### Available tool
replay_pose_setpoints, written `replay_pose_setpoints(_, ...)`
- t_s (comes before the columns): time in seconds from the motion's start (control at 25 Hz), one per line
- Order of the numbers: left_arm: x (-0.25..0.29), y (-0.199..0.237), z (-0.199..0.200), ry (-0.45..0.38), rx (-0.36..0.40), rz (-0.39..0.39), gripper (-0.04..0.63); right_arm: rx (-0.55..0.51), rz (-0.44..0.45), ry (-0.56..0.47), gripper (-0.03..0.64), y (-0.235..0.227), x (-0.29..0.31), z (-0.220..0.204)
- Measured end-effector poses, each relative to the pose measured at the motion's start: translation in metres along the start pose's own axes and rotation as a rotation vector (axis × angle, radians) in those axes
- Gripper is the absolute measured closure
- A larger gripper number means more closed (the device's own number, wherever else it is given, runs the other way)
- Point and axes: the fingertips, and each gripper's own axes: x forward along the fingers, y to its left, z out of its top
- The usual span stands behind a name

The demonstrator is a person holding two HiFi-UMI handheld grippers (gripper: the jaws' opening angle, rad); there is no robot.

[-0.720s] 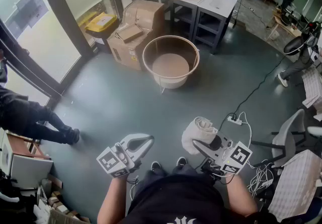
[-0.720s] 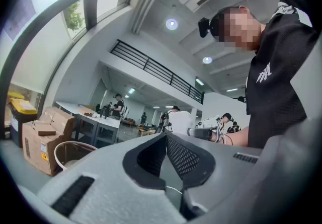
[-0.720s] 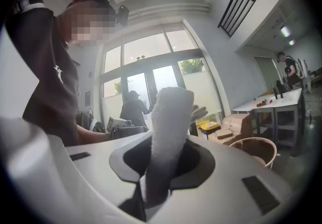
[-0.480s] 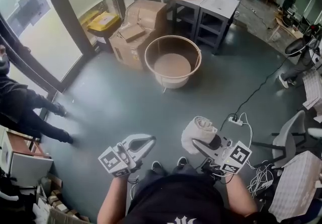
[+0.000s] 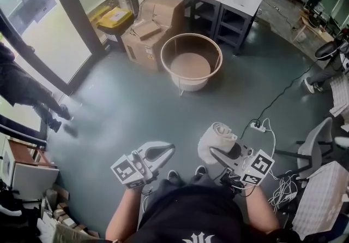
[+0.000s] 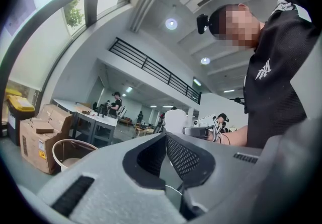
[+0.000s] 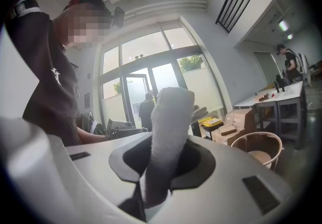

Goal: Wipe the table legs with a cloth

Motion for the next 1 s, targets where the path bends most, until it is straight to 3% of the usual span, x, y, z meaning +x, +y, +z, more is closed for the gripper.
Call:
replay_pose_setpoints(0.52, -0.076, 0.026, 0.014, -0.044, 0.016, 0.037, 0.588, -0.006, -0.071, 0.043, 0.525, 0.017, 0.046, -0.008)
replay_pose_setpoints(0.76, -0.118, 0.057, 0.001, -0.08, -0.04, 0.101, 0.588, -0.02, -0.149, 0.043, 0.525, 0.014, 0.06, -0.001)
replay_pose_setpoints(1.0, -0.117, 0.079, -0.003, -0.092, -0.052, 0.112, 0.588, -0.011, -0.178, 0.051, 0.525, -0.008, 0.055, 0.002)
